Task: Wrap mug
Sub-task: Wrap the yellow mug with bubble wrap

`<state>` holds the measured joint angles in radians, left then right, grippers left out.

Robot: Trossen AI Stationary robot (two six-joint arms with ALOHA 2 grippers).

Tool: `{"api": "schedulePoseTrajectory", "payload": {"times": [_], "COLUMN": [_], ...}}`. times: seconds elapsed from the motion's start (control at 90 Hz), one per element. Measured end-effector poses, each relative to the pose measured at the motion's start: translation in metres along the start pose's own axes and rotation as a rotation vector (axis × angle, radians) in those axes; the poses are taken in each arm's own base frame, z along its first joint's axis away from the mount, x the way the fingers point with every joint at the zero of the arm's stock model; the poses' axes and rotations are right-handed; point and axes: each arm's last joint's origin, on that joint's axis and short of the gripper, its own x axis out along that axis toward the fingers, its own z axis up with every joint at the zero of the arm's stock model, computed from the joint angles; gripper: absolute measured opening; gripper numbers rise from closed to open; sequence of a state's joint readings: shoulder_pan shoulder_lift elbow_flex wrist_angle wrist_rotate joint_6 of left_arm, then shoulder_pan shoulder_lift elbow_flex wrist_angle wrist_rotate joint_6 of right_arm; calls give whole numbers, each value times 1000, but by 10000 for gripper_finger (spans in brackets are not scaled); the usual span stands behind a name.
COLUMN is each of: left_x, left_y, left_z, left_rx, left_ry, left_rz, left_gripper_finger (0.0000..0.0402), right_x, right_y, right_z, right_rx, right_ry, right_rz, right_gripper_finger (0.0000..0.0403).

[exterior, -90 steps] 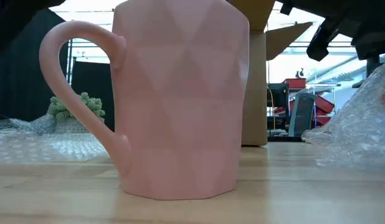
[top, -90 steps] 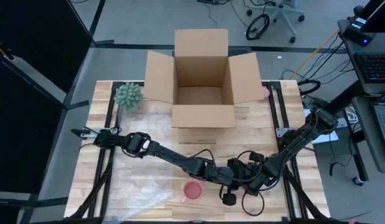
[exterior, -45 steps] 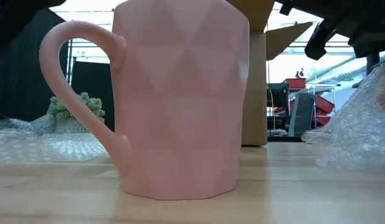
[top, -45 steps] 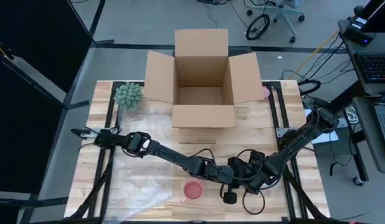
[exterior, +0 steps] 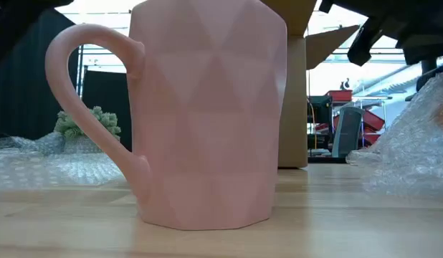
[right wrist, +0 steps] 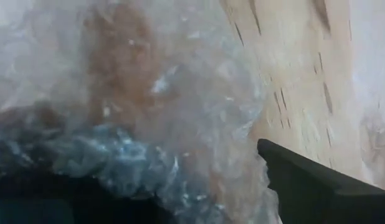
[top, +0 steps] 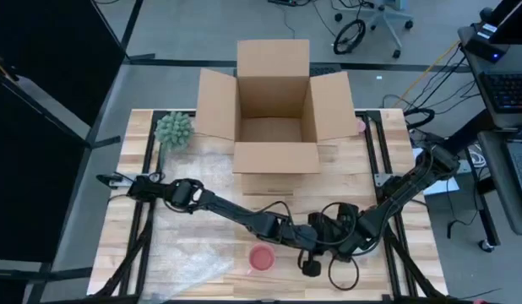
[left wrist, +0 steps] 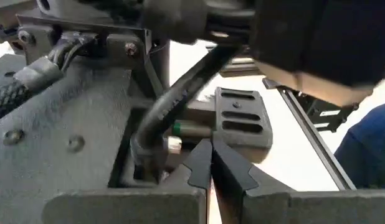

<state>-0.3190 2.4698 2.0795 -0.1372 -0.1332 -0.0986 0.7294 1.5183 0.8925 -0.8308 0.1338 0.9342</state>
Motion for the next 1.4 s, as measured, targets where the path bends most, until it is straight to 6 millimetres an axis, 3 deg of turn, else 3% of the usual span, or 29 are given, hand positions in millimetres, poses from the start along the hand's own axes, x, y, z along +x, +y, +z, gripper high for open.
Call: {"api": "schedulePoseTrajectory", "payload": {"times": [0.556, 0.744, 1.067, 1.4], "left_x": [-3, 7, 13, 13], "left_y": [-8, -3, -1, 0], "left_z": [14, 2, -4, -4], "left_rx": [12, -13, -37, -42], "left_ry": [-137, -100, -84, -86], "left_rz": [-2, -35, -40, -12], "left_gripper_finger": [0, 0, 0, 0], "right_x": [0, 1, -33, -54], "right_y": [3, 2, 13, 19], "right_z": [0, -1, 11, 5], "right_rx": [-5, -6, -57, -97], "right_ry": [-11, 6, -1, 27], "right_rz": [15, 8, 6, -26], "right_gripper_finger": [232, 232, 232, 232]}}
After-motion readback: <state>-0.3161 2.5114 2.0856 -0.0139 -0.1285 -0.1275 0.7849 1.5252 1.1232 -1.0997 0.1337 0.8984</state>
